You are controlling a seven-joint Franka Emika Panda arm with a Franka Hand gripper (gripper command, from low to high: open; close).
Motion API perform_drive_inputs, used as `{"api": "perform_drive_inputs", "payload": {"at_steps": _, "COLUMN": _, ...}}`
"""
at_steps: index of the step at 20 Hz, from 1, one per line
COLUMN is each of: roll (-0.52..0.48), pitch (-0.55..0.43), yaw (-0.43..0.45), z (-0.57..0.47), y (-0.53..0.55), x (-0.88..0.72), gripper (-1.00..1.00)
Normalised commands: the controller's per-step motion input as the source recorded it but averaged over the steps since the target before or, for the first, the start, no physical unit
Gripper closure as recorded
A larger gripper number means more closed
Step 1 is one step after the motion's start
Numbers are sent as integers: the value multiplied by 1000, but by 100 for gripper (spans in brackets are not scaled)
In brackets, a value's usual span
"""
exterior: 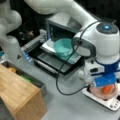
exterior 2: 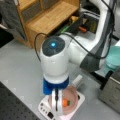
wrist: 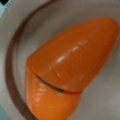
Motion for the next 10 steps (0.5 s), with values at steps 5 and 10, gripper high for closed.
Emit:
{"api": "perform_drive_inputs", "payload": {"at_steps": 5, "roll": -352, "pitch": 144, "yaw": -17, "z": 20, "y": 105, "x": 283, "gripper": -100}}
{"api": "perform_drive_inputs", "payload": {"at_steps": 10, "roll": -342, "pitch": 107, "yaw": 2, "z": 12, "y": 61, "x": 268, "gripper": -100}}
